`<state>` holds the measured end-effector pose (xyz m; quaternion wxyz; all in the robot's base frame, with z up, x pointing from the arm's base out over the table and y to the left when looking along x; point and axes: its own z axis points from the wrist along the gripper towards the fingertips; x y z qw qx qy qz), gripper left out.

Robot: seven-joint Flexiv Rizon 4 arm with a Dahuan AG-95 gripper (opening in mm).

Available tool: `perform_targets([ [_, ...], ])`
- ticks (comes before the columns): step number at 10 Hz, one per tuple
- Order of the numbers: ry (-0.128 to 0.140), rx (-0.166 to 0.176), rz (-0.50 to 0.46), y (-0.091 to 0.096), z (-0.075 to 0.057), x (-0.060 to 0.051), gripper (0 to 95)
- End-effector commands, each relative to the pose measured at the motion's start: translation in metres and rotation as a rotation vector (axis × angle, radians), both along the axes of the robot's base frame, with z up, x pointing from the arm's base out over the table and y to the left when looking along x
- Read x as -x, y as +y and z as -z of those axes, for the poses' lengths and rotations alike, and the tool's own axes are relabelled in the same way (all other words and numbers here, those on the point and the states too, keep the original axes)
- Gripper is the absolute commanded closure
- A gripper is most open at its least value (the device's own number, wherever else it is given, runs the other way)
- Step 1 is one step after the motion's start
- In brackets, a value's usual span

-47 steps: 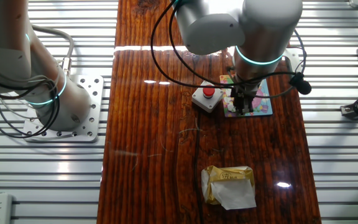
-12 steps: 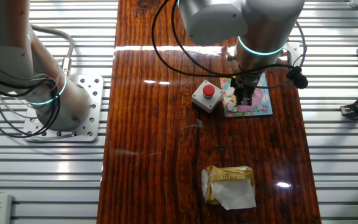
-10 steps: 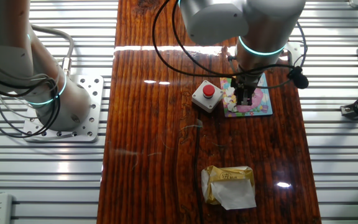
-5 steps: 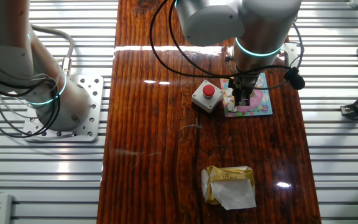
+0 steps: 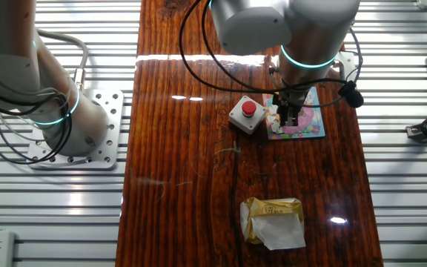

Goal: Assemble one piece of a puzzle

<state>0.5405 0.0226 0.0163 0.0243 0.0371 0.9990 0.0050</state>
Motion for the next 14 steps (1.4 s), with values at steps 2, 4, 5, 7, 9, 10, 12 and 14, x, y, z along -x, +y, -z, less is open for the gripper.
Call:
perform_targets([
  [2,-0.002,-0.002,0.001,0.0008,0.0011,0.0006,95.0],
  [4,-0.003,-0.002,0.0,0.001,0.0022,0.0006,95.0],
  [5,-0.003,-0.001,-0.001,0.001,0.0022,0.0006,95.0],
  [7,-0.004,0.0,-0.003,0.001,0.0023,0.0008,95.0],
  [9,-0.004,0.002,-0.006,0.001,0.0025,0.001,95.0],
  [10,-0.004,0.002,-0.006,0.0009,0.0026,0.0014,95.0],
  [12,-0.005,0.005,-0.007,0.0006,0.0029,0.0021,95.0],
  [14,-0.006,0.005,-0.007,0.0005,0.0033,0.0027,95.0],
])
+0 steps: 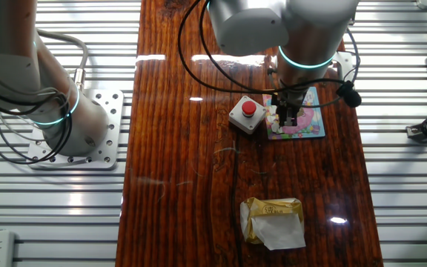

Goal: Assemble one piece of a puzzle

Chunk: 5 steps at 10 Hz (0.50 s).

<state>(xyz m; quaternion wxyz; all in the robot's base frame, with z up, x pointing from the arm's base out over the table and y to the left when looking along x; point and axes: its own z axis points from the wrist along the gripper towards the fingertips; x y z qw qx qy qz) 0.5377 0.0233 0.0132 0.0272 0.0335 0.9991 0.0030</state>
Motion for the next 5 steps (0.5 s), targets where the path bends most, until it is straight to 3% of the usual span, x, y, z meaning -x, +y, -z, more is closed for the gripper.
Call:
perform_targets([
  [1,-0.001,0.001,-0.001,-0.0004,0.0004,0.0002,95.0],
  [5,-0.003,0.005,-0.005,-0.0009,0.0004,0.0009,95.0],
])
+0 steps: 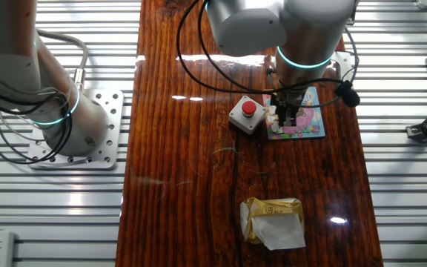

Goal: Assemble one piece of a puzzle

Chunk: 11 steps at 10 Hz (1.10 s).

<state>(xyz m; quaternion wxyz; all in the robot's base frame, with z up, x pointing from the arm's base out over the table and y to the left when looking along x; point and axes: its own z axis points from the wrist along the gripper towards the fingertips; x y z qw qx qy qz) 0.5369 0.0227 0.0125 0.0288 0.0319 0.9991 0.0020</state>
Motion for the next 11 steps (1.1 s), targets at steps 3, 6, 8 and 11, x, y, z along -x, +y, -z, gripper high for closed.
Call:
perform_targets([
  [3,0.001,0.006,-0.006,-0.0011,-0.0006,0.001,95.0],
  [6,0.0,0.006,-0.008,-0.0013,-0.0007,0.0011,95.0],
  [8,0.0,0.008,-0.011,-0.0014,-0.0007,0.0013,95.0],
  [11,0.0,0.008,-0.012,-0.0014,-0.0007,0.0013,95.0],
])
